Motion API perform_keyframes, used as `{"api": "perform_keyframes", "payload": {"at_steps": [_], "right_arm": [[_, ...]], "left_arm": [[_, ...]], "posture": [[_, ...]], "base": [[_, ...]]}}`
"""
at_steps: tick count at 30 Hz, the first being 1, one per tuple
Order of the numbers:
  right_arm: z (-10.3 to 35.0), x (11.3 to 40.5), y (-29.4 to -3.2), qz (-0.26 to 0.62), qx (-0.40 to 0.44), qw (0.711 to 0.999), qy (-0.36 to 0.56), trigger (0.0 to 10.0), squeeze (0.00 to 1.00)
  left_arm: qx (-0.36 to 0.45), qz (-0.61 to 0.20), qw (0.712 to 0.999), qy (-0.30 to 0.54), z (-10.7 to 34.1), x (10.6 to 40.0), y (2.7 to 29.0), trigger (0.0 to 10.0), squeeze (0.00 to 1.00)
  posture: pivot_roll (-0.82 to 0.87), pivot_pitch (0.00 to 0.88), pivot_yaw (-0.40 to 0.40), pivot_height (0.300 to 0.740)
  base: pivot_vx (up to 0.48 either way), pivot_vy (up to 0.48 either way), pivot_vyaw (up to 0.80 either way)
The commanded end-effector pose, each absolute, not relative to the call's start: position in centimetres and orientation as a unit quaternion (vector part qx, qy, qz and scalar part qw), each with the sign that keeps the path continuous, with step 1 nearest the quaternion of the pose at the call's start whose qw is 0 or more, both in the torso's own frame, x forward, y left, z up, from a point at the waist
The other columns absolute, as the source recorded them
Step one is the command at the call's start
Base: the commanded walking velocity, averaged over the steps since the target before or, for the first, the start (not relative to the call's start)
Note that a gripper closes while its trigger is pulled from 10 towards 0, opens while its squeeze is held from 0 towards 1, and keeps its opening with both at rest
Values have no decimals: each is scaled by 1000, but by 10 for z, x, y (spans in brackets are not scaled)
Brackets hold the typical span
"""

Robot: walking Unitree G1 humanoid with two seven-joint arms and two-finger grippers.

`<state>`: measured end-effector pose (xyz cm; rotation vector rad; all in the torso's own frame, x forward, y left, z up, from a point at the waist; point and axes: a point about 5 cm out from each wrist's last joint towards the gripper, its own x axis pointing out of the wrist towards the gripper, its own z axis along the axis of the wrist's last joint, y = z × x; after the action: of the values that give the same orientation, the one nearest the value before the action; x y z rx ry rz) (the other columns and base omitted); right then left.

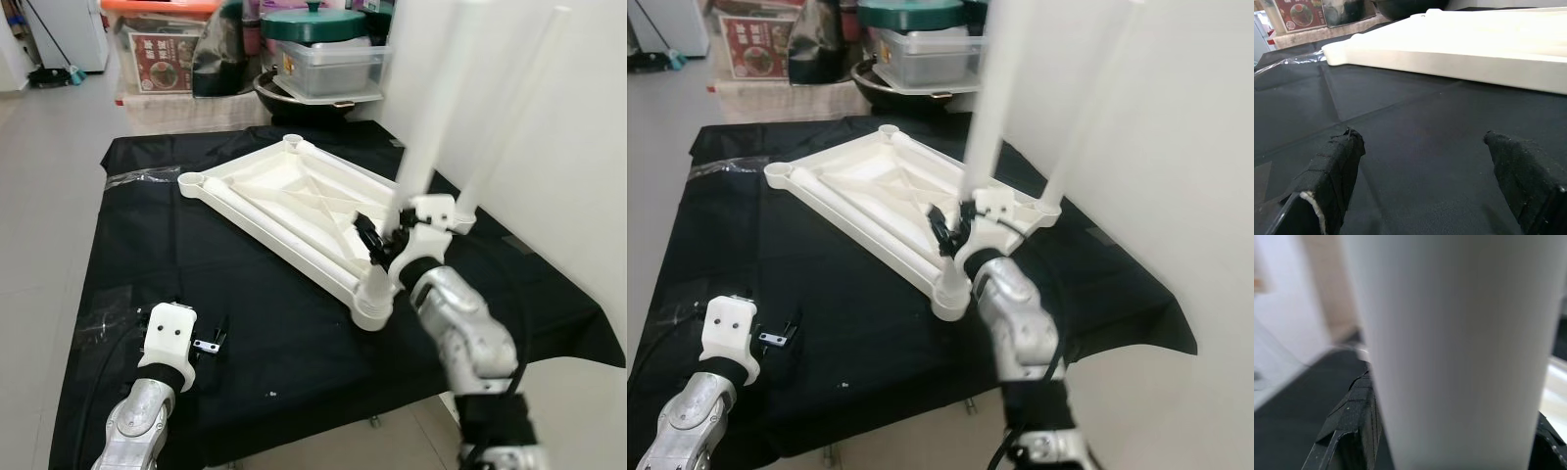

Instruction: Building children table

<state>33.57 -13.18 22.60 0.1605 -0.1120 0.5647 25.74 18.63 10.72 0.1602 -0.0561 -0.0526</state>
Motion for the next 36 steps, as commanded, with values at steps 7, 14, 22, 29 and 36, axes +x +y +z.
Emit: {"api": "perform_keyframes", "payload": {"at_steps": [7, 14, 22, 29, 36], "right_arm": [[217, 321, -124, 498, 65, 864, -13, 10000, 0], [157, 359, -116, 253, 39, 960, 111, 0, 0], [140, 340, -174, -129, 1, 987, 100, 0, 0], [160, 330, -121, 32, 13, 998, 46, 10000, 0], [208, 340, -110, 202, 101, 973, -40, 10000, 0]], "left_arm": [[68, -28, 997, -19, 103, 258, 183, 10000, 0], [68, -29, 997, -17, 101, 258, 181, 10000, 0], [67, -32, 997, -12, 98, 256, 180, 10000, 0], [66, -35, 997, -11, 98, 257, 179, 10000, 0], [64, -33, 997, -11, 98, 258, 180, 10000, 0]], "posture": [[113, 0, -119, 740], [118, 0, -125, 740], [99, 0, -112, 740], [90, 0, -105, 740], [87, 0, -106, 740]], "base": [[0, 0, 0], [0, 0, 0], [0, 0, 0], [0, 0, 0], [0, 0, 0]]}}
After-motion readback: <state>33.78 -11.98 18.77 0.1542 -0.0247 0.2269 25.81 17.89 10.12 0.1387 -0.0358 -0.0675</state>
